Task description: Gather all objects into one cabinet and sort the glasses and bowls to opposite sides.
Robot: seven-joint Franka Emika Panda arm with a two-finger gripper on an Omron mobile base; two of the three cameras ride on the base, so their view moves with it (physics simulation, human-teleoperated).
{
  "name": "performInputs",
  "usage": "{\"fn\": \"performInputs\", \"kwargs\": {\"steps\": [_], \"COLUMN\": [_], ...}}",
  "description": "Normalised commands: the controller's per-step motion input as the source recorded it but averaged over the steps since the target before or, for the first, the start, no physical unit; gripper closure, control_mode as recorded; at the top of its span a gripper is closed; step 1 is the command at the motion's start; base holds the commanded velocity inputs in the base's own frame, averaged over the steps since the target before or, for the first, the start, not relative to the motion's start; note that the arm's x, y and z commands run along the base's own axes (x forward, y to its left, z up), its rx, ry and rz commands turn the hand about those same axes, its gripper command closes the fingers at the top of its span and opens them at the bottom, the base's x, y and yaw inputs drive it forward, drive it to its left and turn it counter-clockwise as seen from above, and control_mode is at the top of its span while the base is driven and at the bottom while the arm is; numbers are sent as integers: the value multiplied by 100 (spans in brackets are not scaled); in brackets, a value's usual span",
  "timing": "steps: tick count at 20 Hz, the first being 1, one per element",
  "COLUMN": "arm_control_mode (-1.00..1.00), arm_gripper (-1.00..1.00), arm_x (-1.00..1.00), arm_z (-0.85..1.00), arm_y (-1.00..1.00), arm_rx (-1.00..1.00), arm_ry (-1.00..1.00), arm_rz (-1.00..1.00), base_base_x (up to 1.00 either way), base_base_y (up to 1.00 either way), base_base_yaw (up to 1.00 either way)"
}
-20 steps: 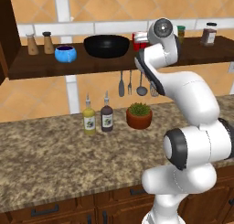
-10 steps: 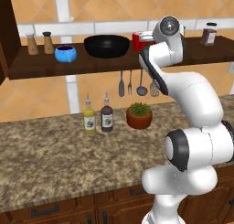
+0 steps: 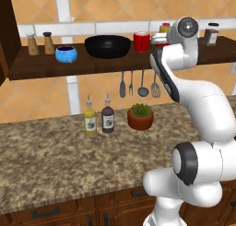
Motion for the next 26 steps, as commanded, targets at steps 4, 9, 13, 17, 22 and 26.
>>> {"fn": "performInputs", "kwargs": {"steps": [4,9,13,17,22,26], "arm_control_mode": [-100,-100,-100,-100,-100,-100], "arm_gripper": [-100,-100,-100,-100,-100,-100], "arm_x": [-90,-86,-58,-42,-40,-7], "arm_z": [0,0,0,0,4,0], "arm_y": [32,72,100,100,54,0], "arm_rx": [4,3,1,0,0,0], "arm_ry": [0,0,0,-1,-4,1], "arm_rz": [27,35,22,3,-8,0], "base_base_x": [0,0,0,0,0,0], "base_base_y": [0,0,0,0,0,0], "base_base_yaw": [0,0,0,0,0,0]}}
